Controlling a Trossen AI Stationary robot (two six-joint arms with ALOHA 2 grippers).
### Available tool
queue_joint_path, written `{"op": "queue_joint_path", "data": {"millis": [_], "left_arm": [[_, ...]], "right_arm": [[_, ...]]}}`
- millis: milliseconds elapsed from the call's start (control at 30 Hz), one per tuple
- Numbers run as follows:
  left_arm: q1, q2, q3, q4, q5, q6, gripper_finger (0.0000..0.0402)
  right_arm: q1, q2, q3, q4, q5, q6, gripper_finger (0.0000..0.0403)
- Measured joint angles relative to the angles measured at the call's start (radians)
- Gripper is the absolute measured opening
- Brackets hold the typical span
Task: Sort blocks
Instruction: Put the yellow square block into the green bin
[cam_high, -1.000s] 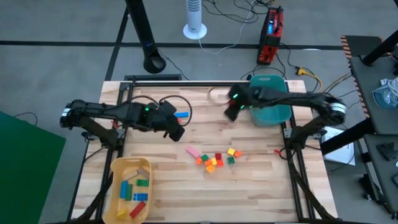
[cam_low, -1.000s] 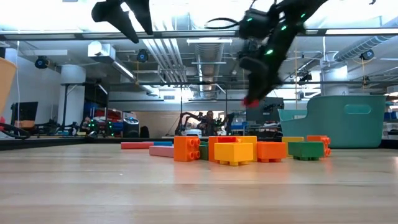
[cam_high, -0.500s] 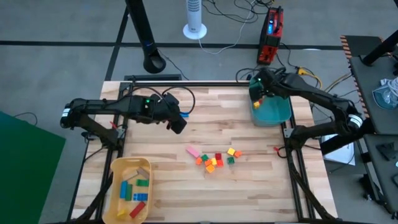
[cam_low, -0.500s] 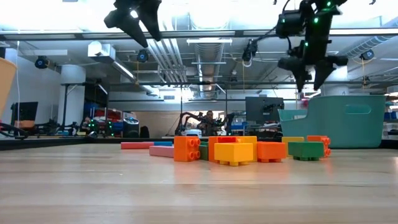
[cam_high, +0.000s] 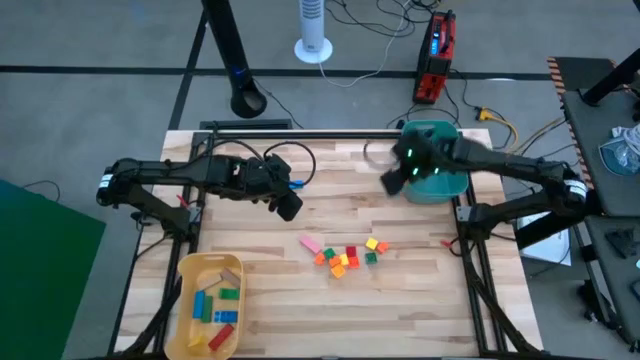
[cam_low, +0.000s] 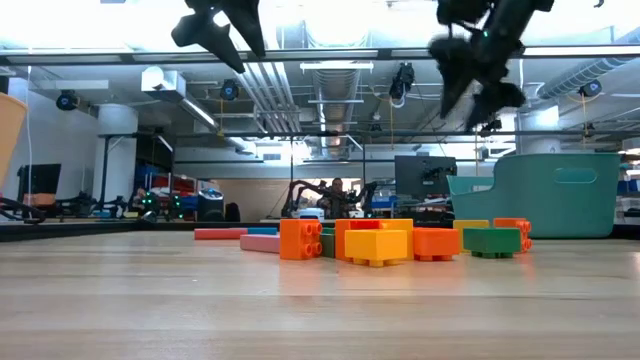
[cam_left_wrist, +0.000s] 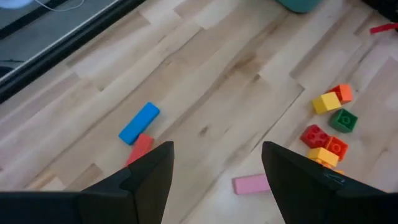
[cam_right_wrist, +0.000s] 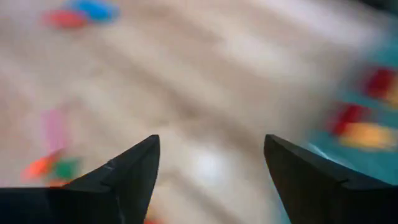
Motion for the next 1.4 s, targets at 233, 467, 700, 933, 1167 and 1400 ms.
{"op": "queue_joint_path", "data": {"millis": [233,467,700,933,1167,1400], "left_arm": [[-0.013,0.0,0.0,0.012,0.012,-0.003,0.023],[-0.053,-0.001,0.0,0.011,0.026,0.078,0.023],[-0.074,-0.003,0.0,0.011,0.04,0.127,0.023],[-0.098,-0.003,0.0,0.01,0.028,0.146,0.023],[-0.108,-0.003,0.0,0.01,0.025,0.162,0.023],[-0.108,-0.003,0.0,0.011,0.021,0.183,0.023]], "right_arm": [[0.336,0.055,-0.071,0.209,-0.017,0.088,0.0229],[0.513,0.223,-0.066,0.231,-0.014,0.19,0.024],[0.542,0.418,0.021,0.115,-0.046,0.226,0.0276],[0.535,0.574,0.096,0.05,-0.043,0.161,0.0289],[0.517,0.665,0.1,0.045,-0.039,0.166,0.0263],[0.5,0.669,0.099,0.048,-0.038,0.157,0.0205]]}}
